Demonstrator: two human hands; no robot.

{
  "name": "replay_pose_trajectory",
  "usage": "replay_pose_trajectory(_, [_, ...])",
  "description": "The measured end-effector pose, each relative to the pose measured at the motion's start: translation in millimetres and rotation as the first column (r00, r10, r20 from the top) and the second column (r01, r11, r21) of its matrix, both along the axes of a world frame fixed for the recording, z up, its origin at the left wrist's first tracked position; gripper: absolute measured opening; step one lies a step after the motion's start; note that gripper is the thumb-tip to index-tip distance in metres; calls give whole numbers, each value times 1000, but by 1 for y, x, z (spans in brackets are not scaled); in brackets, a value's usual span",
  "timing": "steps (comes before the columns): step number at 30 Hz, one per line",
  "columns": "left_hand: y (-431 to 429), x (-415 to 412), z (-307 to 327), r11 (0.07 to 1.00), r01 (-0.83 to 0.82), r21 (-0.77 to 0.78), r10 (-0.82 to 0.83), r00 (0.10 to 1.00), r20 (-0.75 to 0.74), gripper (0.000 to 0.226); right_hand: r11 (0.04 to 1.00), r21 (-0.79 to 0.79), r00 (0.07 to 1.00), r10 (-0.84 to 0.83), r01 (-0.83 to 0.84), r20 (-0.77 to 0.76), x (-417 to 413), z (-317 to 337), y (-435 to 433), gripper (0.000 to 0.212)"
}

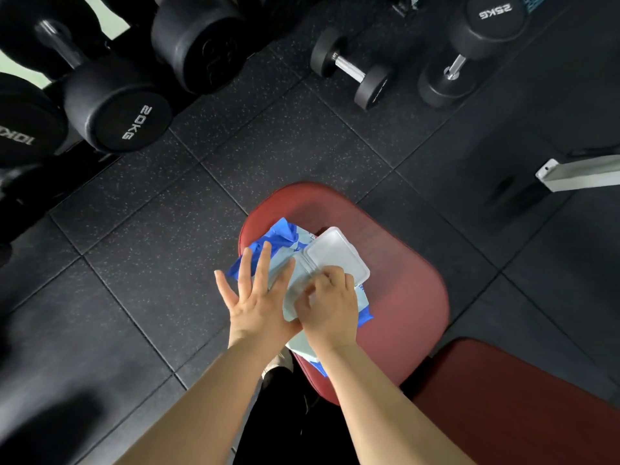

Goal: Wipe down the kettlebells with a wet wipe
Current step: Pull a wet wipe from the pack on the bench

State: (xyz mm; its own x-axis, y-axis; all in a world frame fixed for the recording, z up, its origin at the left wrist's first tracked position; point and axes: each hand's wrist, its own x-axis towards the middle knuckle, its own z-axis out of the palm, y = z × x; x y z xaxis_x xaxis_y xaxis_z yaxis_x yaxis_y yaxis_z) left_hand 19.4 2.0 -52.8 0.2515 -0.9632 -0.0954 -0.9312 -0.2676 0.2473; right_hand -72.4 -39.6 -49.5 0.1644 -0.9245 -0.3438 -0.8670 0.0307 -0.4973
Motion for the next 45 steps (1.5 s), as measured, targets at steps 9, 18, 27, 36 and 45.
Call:
replay_pose_trajectory(9, [-2, 1, 13, 985, -12, 175, 49, 977, -209, 98, 970, 239, 944, -39, -43, 326, -18, 10, -12, 20])
replay_pose_trajectory(18, [0, 9, 15, 970, 63, 235, -12, 977, -212, 95, 986, 129, 983, 84, -105, 163, -10, 9, -4, 22])
replay_pose_trajectory(27, [-1, 11, 16, 939, 74, 335, -22, 987, -157, 91, 922, 385, 882, -213, 39, 421, -21, 13, -14, 10])
replay_pose_trajectory(36, [-5, 7, 20, 916, 59, 397, -11, 992, -123, 90, 688, 716, 560, -550, -117, 620, -68, 45, -27, 22])
replay_pose_trajectory(45, [-6, 8, 17, 915, 64, 398, -26, 995, -100, 93, 817, 574, 313, -561, 60, 766, -126, 64, -9, 41])
